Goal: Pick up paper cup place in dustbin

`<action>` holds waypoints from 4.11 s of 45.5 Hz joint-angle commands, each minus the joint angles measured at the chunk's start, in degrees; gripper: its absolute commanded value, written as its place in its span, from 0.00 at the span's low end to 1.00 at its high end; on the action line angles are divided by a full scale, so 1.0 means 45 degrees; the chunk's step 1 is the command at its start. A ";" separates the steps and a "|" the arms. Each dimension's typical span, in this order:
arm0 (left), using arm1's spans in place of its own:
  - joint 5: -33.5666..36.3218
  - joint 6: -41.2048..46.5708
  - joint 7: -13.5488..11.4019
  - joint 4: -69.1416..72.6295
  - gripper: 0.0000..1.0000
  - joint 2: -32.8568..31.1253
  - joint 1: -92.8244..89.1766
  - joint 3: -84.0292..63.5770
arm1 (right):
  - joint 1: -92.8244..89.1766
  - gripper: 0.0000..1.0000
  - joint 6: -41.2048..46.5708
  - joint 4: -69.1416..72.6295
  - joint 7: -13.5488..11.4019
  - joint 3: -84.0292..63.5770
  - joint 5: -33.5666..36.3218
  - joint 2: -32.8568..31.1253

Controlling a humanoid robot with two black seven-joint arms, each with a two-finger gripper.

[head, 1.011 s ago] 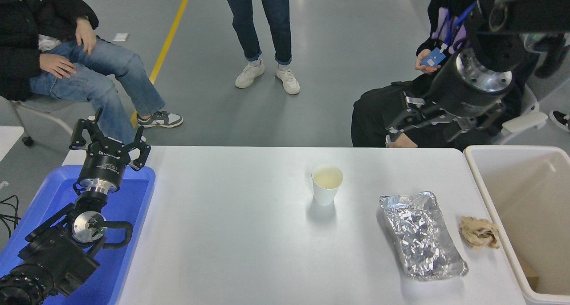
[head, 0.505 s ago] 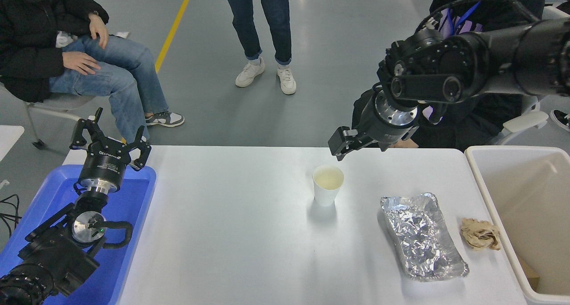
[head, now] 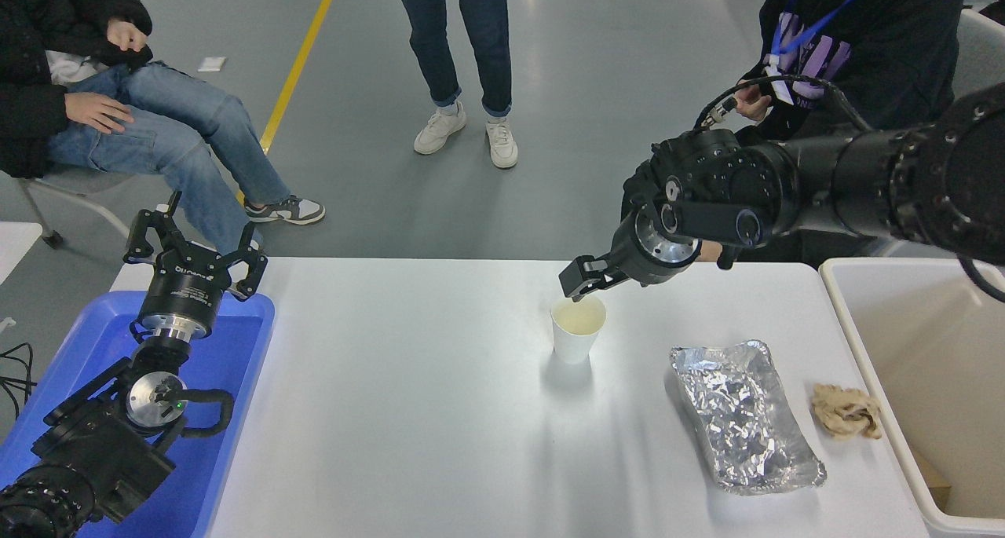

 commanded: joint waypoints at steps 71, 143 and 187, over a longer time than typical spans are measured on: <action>-0.0001 0.0013 -0.0039 -0.0002 0.98 0.0000 0.0000 0.0000 | -0.4140 0.00 -0.1234 -0.2524 -0.0863 0.1900 0.1996 0.0018; -0.0001 0.0013 -0.0020 -0.0002 0.98 0.0000 0.0000 0.0000 | 0.8789 0.00 0.4548 0.3297 -0.0746 -0.2865 0.2817 -0.3049; -0.0020 0.0032 -0.0039 0.0017 0.98 -0.0020 0.0000 -0.0039 | 0.5883 0.00 0.4548 0.2555 -0.0863 -0.6753 0.1274 -1.1641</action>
